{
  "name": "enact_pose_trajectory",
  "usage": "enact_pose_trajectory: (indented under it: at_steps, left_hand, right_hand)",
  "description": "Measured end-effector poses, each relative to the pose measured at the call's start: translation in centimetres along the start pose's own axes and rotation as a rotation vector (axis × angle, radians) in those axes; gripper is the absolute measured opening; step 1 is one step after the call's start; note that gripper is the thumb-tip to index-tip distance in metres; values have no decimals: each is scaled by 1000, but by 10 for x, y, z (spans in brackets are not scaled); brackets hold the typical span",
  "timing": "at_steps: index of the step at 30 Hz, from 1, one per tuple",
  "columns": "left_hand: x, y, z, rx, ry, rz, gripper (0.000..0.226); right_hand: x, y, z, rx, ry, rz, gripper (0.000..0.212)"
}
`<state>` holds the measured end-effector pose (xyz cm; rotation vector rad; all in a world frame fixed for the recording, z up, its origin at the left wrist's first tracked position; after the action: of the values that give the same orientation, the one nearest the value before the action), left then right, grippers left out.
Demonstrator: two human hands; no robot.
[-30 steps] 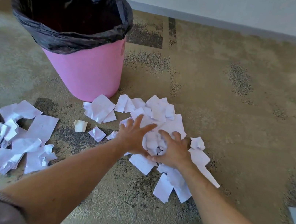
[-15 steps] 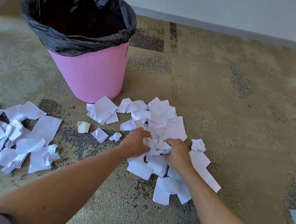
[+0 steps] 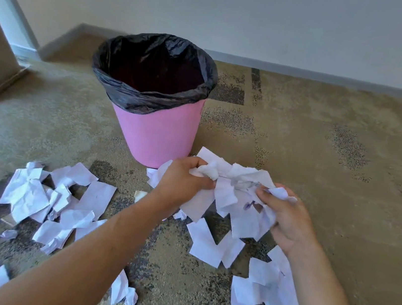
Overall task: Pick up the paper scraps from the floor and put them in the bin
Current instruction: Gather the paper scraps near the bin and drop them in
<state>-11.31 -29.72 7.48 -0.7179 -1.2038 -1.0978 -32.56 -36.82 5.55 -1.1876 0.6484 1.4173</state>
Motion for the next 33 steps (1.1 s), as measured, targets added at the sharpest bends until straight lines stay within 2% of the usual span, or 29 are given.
enact_pose_trajectory:
  at_steps: [3, 5, 8, 10, 12, 14, 16, 21, 25, 29, 31, 33]
  left_hand:
    - [40, 17, 6, 9, -36, 135, 21]
    - [67, 28, 8, 5, -69, 220, 13]
    - [111, 51, 6, 40, -139, 319, 14]
    - [137, 72, -4, 96, -187, 384, 17]
    - [158, 94, -16, 159, -206, 452, 24]
    - [176, 114, -30, 201, -215, 501, 34]
    - [190, 131, -42, 251, -221, 515, 41]
    - [189, 158, -70, 408, -148, 377, 23]
    - [165, 171, -81, 469, -27, 219, 34]
    - [158, 166, -78, 489, -71, 122, 42]
    - [158, 161, -71, 525, -147, 87, 38]
    - [160, 155, -59, 590, -241, 15, 28]
  right_hand:
    - [-39, -27, -1, -71, 66, -69, 13]
    - [-71, -48, 2, -121, 121, -100, 27]
    - [-119, -80, 1, -173, 232, -120, 14]
    - [-151, -106, -5, -214, 303, -71, 27]
    - [-180, -134, -12, -254, 369, -5, 22]
    - [-201, -159, -25, -254, 387, 13, 12]
    - [-207, -182, -40, -227, 365, 30, 13]
    - [-176, -230, -77, -147, 228, 156, 15]
    - [-153, -256, -83, -281, 153, 213, 10]
    - [-146, -252, -86, -349, 128, 194, 61]
    - [-148, -242, -88, -327, 150, 130, 60]
    - [-150, -227, -87, -275, 200, 77, 47]
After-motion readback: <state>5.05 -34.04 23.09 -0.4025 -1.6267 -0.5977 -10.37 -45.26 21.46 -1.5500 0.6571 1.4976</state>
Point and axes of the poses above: each hand's wrist, its own z-axis away from the middle knuckle, its own y-axis out of the back of the hand, x = y × z, the point moved 8 cm from there along -z, towards the middle knuckle, and after that the axes turned 2 degrees about z, right-handed, at the moved point
